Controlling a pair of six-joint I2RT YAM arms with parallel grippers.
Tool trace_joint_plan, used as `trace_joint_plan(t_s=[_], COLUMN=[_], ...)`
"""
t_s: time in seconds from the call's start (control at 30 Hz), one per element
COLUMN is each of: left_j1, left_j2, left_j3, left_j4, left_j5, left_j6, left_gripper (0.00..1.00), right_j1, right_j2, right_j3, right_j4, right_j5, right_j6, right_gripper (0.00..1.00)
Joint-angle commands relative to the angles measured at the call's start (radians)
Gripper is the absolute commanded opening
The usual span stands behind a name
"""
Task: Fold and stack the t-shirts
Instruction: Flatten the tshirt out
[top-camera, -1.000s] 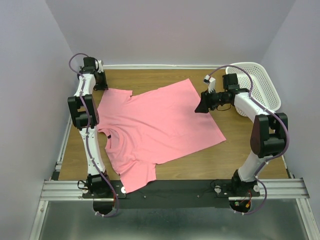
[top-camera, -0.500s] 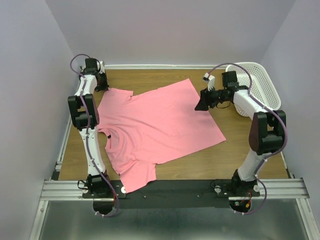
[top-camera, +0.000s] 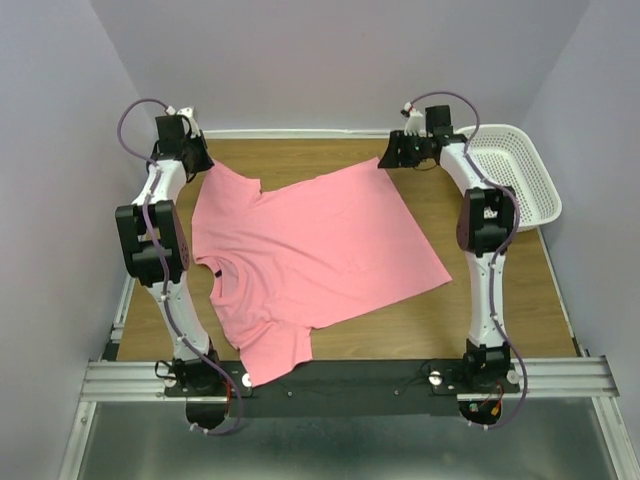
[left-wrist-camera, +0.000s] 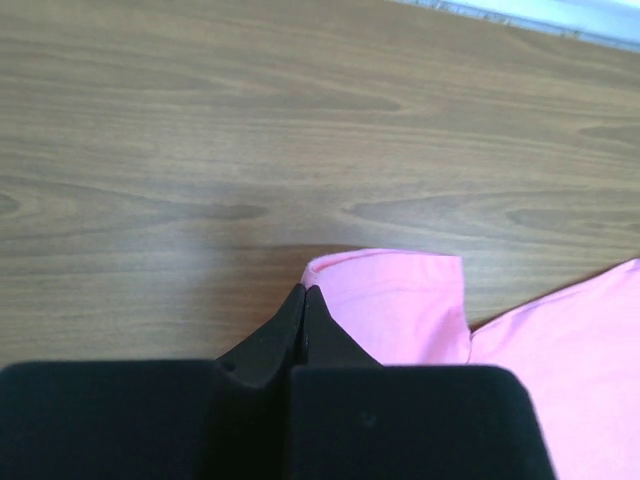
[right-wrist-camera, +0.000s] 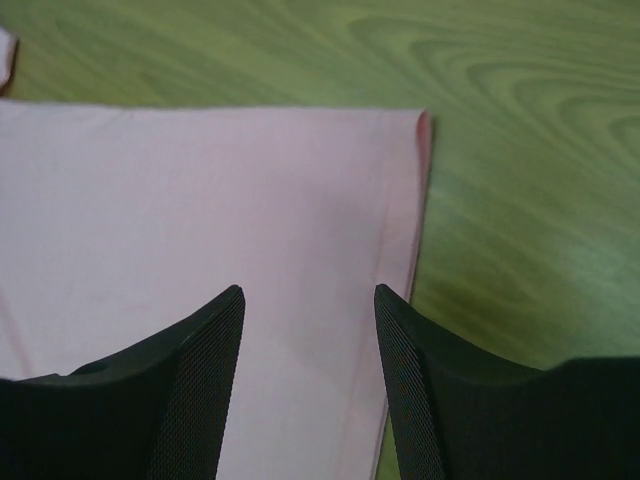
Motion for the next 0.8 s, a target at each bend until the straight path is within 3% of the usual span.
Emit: trace_joint_plan(t_s=[0.0,0.33,0.77], left_j1=[-0.006,-0.006,-0.003], left_j2=[-0.035,-0.034,-0.041], left_j3=[-0.027,-0.001,0.003], left_j4=[0.082,0.082,0.076], left_j5=[0.014,0.056,0.060], left_j6=[-0.016,-0.026,-0.022], left_gripper=[0.00,0.00,0.00], right_j1=[0.006,0.011,0.040], right_j2=[0.137,0.329,0.388], right_j3=[0.210,0.399,0.408], right_j4=[-0.007,0.040,0.057], right_j5=[0.105,0.133,0.117], right_j6=[0.195,0.250,0.250], right_gripper=[0.62,0.57,0.49])
